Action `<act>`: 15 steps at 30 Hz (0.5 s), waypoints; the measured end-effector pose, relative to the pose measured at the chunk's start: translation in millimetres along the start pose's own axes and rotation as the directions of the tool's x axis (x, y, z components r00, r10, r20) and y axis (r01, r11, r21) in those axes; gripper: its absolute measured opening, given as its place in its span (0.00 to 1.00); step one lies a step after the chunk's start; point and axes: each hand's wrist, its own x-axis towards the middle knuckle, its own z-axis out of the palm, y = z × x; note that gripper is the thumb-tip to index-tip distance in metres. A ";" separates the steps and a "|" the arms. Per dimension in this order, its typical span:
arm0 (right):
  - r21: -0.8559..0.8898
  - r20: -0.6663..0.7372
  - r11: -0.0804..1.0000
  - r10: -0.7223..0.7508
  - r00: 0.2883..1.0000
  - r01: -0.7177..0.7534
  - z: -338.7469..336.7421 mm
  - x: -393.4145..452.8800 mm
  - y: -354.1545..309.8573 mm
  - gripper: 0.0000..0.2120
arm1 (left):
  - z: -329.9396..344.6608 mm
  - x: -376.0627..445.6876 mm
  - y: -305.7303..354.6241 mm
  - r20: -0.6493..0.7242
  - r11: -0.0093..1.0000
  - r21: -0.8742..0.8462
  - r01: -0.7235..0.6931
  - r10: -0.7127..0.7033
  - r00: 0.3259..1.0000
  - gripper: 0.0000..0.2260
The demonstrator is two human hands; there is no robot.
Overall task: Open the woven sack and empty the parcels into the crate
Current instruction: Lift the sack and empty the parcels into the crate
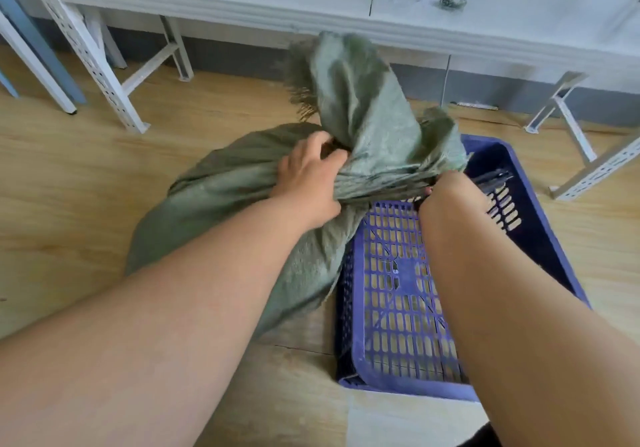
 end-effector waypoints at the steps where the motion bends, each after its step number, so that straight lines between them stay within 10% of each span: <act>1: -0.033 -0.054 0.999 -0.037 0.998 0.036 -10.7 1.6 1.1 0.24 | 11.7 -2.0 4.6 0.115 0.998 -0.064 0.024 -0.016 0.993 0.39; 6: 0.001 -0.183 0.963 -0.265 0.947 0.269 -25.1 -0.9 -11.1 0.14 | 27.6 -3.8 23.5 0.103 0.950 -0.293 0.105 -0.077 0.992 0.43; 12: -0.157 0.316 0.882 -0.380 0.869 0.443 -13.1 -16.8 -37.0 0.06 | 70.3 -12.4 49.1 0.480 0.965 0.082 -0.249 0.181 0.858 0.33; 15: -0.430 0.569 0.740 -0.222 0.792 0.517 -13.5 -7.7 -20.8 0.12 | 71.5 -14.3 45.1 0.370 0.966 0.019 -0.258 0.233 0.900 0.32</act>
